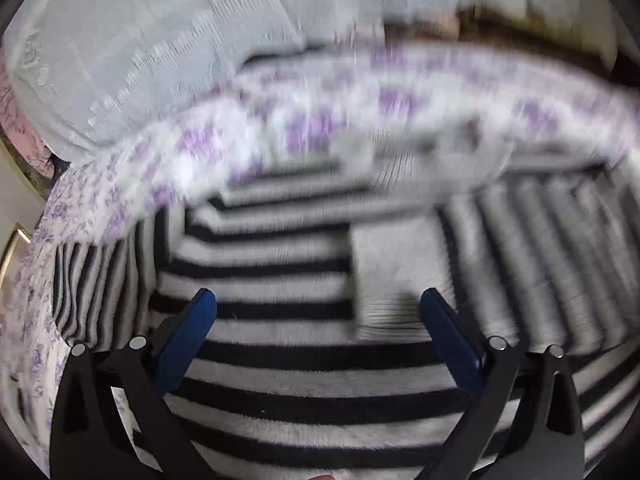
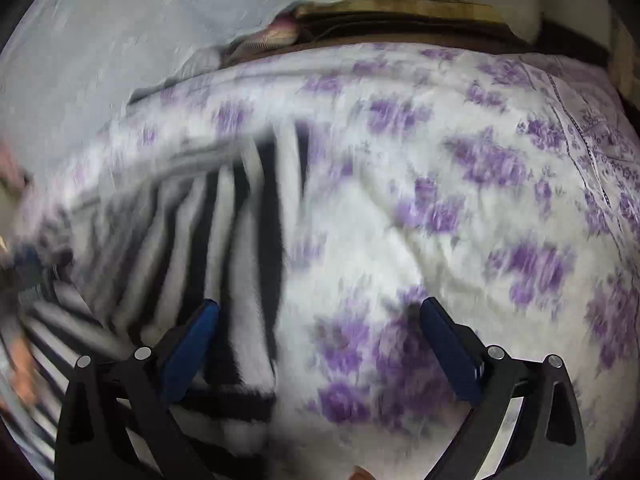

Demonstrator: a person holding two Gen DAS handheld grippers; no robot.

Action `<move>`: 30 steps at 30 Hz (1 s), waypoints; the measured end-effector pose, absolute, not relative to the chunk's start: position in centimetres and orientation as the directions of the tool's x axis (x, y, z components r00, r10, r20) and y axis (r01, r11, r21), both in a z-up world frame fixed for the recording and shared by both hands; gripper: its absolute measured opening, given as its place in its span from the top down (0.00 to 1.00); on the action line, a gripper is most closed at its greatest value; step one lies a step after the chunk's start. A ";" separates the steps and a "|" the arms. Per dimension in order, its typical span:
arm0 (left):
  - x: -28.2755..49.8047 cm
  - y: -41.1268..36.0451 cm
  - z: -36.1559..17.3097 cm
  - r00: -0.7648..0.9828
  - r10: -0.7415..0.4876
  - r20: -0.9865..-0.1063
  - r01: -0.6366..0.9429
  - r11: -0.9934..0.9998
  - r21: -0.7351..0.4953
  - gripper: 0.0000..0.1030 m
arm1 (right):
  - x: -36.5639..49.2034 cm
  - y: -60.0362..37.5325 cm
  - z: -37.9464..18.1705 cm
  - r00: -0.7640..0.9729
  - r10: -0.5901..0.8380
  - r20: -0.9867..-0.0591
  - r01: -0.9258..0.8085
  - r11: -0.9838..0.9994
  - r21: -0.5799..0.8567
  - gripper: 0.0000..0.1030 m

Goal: Fold small clothes

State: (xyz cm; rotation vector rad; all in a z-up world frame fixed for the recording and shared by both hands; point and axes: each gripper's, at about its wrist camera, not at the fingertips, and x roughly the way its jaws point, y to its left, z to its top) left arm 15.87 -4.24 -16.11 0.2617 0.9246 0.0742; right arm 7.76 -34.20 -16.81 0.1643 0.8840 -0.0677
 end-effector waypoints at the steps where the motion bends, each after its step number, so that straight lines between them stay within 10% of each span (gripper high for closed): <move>1: 16.0 -3.7 -16.3 0.611 0.140 -0.779 0.039 0.978 0.206 0.04 | 7.6 -34.1 -16.4 0.640 -0.005 -0.768 0.132 0.986 0.104 0.03; 10: 13.7 5.3 -13.4 0.573 0.029 -0.819 -0.069 0.998 -0.013 0.04 | 7.4 -34.6 -15.9 0.642 0.023 -0.766 0.150 0.977 0.154 0.03; 15: 14.7 7.1 -11.9 0.578 0.009 -0.816 -0.113 0.991 -0.070 0.04 | 6.4 -31.2 -10.4 0.797 0.096 -0.596 0.070 0.966 0.249 0.03; 22: 18.5 -4.5 -14.2 0.531 0.152 -0.833 0.082 0.970 0.229 0.04 | 14.2 -22.7 -15.1 0.550 0.282 -0.786 -0.130 0.959 0.253 0.03; 30: 17.7 -5.6 -13.1 0.643 0.203 -0.738 0.037 0.955 0.295 0.04 | 12.7 -24.6 -11.6 0.748 0.137 -0.650 -0.066 0.989 0.133 0.03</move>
